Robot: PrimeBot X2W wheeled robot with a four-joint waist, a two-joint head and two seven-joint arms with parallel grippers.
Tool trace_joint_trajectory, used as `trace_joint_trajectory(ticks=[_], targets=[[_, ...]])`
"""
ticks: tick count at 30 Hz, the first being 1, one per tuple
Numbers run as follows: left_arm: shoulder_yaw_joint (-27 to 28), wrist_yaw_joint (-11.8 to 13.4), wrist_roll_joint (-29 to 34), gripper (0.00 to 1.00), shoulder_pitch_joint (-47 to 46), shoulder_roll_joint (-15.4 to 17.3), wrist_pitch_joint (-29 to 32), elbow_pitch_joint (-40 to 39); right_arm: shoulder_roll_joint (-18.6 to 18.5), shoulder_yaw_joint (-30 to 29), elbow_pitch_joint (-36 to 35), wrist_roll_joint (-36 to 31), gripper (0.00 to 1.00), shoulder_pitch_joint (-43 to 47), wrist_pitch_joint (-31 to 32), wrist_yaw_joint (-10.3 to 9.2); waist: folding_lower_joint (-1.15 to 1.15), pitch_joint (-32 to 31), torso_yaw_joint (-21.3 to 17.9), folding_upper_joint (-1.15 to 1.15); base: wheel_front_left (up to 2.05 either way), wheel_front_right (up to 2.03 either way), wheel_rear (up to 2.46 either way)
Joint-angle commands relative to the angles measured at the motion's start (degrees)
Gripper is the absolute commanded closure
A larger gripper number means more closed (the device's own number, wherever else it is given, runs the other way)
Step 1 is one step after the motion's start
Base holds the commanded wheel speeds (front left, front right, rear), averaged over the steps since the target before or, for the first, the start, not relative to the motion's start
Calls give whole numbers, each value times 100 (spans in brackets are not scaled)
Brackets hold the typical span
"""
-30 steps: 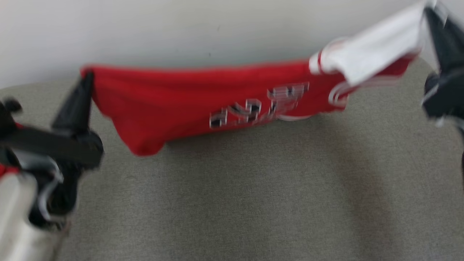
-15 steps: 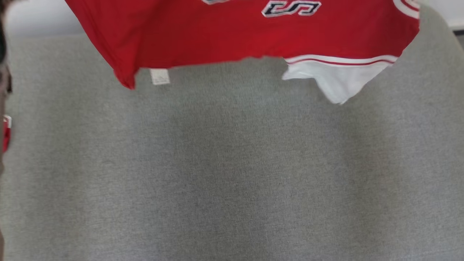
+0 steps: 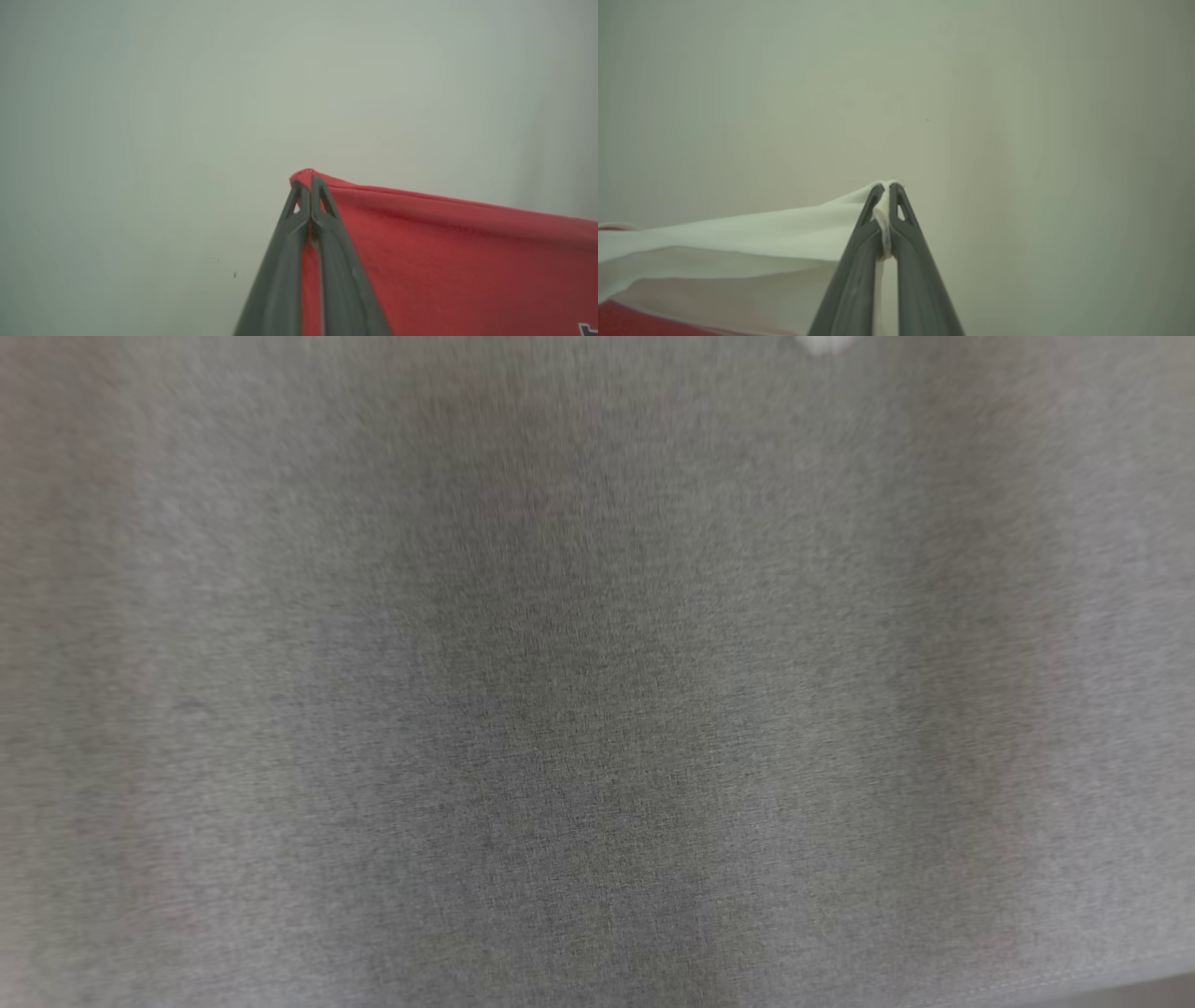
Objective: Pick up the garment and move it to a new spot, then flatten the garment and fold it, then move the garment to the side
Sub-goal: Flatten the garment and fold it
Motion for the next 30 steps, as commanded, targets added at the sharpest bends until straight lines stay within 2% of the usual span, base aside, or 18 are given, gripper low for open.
trace_joint_trajectory(ticks=[1, 6, 10, 15, 20, 23, 26, 30], targets=[[34, 25, 144, 100, -238, 33, -195, 29, 75, -196, 22, -177, 100, -284, -313, -9, -2, 745, -70, -2, 0, 0, 0], [162, -94, 392, 100, -754, -40, -573, 28, 288, -402, 175, -774, 100, -823, -1051, -9, -2, 1211, -114, -2, 0, 0, 0], [184, -317, 540, 100, -665, -192, -648, 27, 181, -320, 226, -1025, 100, -706, -1281, -9, -2, 1584, -85, -2, 0, 0, 0], [388, -682, 727, 100, -149, -434, -659, -8, 135, -190, 139, -898, 100, -164, -1457, -9, -2, 1757, -12, -2, 0, 0, 0], [446, -920, 643, 100, 599, -723, -656, 1, -169, 336, -161, -410, 100, 648, -1484, -9, -2, 1468, 117, -2, 0, 0, 0], [302, -976, 437, 100, 1096, -733, -645, 64, -352, 557, -430, 58, 100, 1336, -1161, -9, -2, 1161, 182, -2, 0, 0, 0], [197, -995, 219, 100, 1647, -692, -619, 41, -547, 525, -863, 555, 100, 2098, -615, -9, -2, 797, 248, -2, 0, 0, 0], [39, -991, -34, 100, 2570, -605, -450, -108, -634, 398, -1532, 1106, 100, 3458, 519, -9, -2, 277, 284, -2, 0, 0, 0]])
